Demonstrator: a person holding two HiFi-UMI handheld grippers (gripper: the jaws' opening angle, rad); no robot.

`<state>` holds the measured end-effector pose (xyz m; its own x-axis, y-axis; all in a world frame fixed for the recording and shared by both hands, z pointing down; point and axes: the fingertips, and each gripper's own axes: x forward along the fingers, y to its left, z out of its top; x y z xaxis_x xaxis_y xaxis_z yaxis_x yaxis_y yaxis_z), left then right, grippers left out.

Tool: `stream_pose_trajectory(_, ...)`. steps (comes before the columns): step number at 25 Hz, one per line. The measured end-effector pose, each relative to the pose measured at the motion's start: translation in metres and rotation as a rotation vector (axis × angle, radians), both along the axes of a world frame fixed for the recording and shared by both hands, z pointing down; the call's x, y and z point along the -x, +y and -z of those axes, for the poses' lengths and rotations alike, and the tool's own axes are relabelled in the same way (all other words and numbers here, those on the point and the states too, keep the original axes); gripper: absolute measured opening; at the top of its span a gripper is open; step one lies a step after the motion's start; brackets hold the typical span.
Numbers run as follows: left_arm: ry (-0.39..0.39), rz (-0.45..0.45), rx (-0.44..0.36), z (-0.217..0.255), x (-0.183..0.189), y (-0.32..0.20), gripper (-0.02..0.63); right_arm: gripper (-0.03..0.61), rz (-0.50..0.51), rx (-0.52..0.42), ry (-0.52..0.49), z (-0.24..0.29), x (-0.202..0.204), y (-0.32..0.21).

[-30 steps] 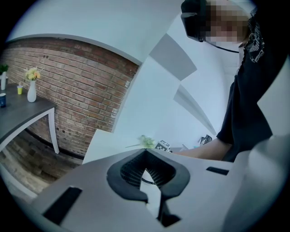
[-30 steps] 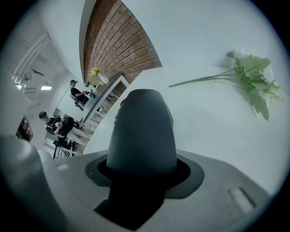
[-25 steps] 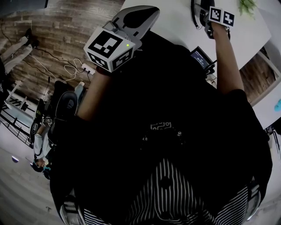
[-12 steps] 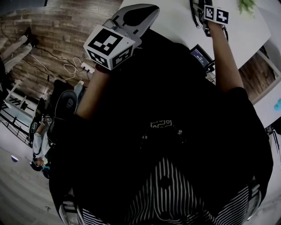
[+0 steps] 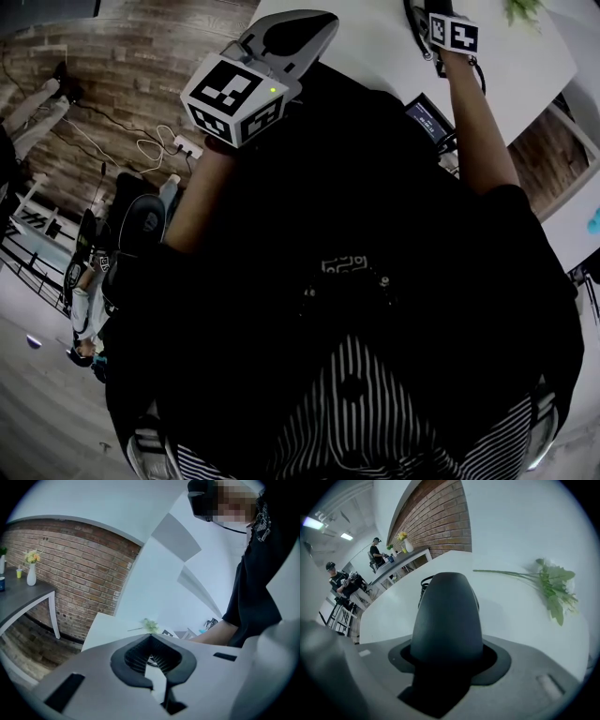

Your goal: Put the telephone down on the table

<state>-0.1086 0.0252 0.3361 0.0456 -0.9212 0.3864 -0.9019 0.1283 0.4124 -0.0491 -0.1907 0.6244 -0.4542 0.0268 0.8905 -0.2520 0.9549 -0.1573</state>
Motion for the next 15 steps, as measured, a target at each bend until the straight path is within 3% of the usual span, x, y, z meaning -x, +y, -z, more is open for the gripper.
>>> stream_pose_trajectory(10, 0.015, -0.041, -0.009, 0.001, -0.002, -0.009, 0.002, 0.279, 0.064, -0.031, 0.046, -0.007, 0.007, 0.004)
stream_pose_trajectory(15, 0.004, -0.072, -0.016, 0.005, 0.000, -0.017, 0.002, 0.291, 0.045, 0.011, 0.043, -0.007, 0.007, 0.005)
